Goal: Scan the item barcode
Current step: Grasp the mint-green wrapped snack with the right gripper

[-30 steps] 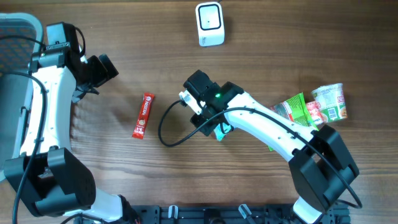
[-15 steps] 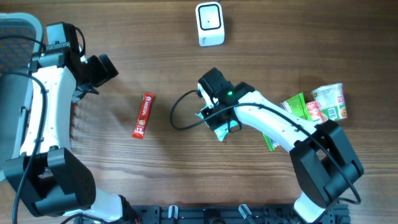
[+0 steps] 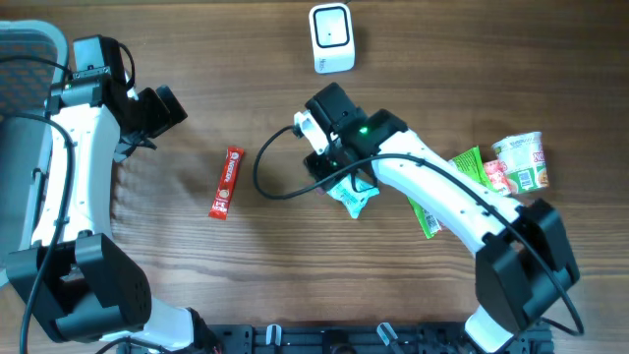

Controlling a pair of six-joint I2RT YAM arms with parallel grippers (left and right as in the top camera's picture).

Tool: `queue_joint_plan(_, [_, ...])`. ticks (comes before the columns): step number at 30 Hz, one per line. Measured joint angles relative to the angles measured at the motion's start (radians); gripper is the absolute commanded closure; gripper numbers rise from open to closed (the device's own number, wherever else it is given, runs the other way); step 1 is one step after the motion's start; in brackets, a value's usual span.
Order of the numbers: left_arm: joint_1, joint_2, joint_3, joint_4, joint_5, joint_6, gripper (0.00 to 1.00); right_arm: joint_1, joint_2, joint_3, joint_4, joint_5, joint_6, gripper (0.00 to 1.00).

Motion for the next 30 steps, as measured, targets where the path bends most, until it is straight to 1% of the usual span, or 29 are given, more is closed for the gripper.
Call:
queue_joint_plan(3, [0.0,0.0,0.0,0.0,0.0,0.0,0.0,-0.02,0.0,-0.008,0.014,0.054,0.063,0.96])
queue_joint_plan(8, [0.0,0.0,0.0,0.0,0.0,0.0,0.0,-0.024,0.032,-0.135,0.177,0.067,0.104,0.96])
queue_joint_plan(9, [0.0,0.0,0.0,0.0,0.0,0.0,0.0,-0.024,0.055,-0.164,0.186,0.067,0.108,0.94])
queue_joint_plan(10, [0.0,0.0,0.0,0.0,0.0,0.0,0.0,-0.024,0.074,-0.181,0.201,0.058,0.109,0.89])
queue_joint_plan(12, [0.0,0.0,0.0,0.0,0.0,0.0,0.0,-0.025,0.079,-0.185,0.208,0.028,0.108,0.76])
queue_joint_plan(14, [0.0,0.0,0.0,0.0,0.0,0.0,0.0,-0.028,0.083,-0.185,0.204,-0.024,0.074,0.6])
queue_joint_plan(17, [0.0,0.0,0.0,0.0,0.0,0.0,0.0,-0.031,0.085,-0.185,0.192,-0.128,-0.025,0.37])
queue_joint_plan(18, [0.0,0.0,0.0,0.0,0.0,0.0,0.0,-0.031,0.085,-0.183,0.188,-0.164,-0.047,0.32])
queue_joint_plan(19, [0.0,0.0,0.0,0.0,0.0,0.0,0.0,-0.032,0.085,-0.18,0.183,-0.194,-0.064,0.31])
queue_joint_plan(21, [0.0,0.0,0.0,0.0,0.0,0.0,0.0,-0.032,0.097,-0.158,0.151,-0.261,-0.091,0.3])
queue_joint_plan(24, [0.0,0.0,0.0,0.0,0.0,0.0,0.0,-0.032,0.113,-0.103,0.049,-0.314,-0.112,0.32])
queue_joint_plan(25, [0.0,0.0,0.0,0.0,0.0,0.0,0.0,-0.032,0.113,-0.046,0.01,-0.331,-0.115,0.36])
queue_joint_plan(26, [0.0,0.0,0.0,0.0,0.0,0.0,0.0,-0.032,0.107,-0.019,0.002,-0.33,-0.114,0.41])
queue_joint_plan(28, [0.0,0.0,0.0,0.0,0.0,0.0,0.0,-0.032,0.082,-0.001,-0.009,-0.273,-0.085,0.65])
queue_joint_plan(30, [0.0,0.0,0.0,0.0,0.0,0.0,0.0,-0.032,0.08,-0.001,-0.045,-0.236,-0.055,0.66])
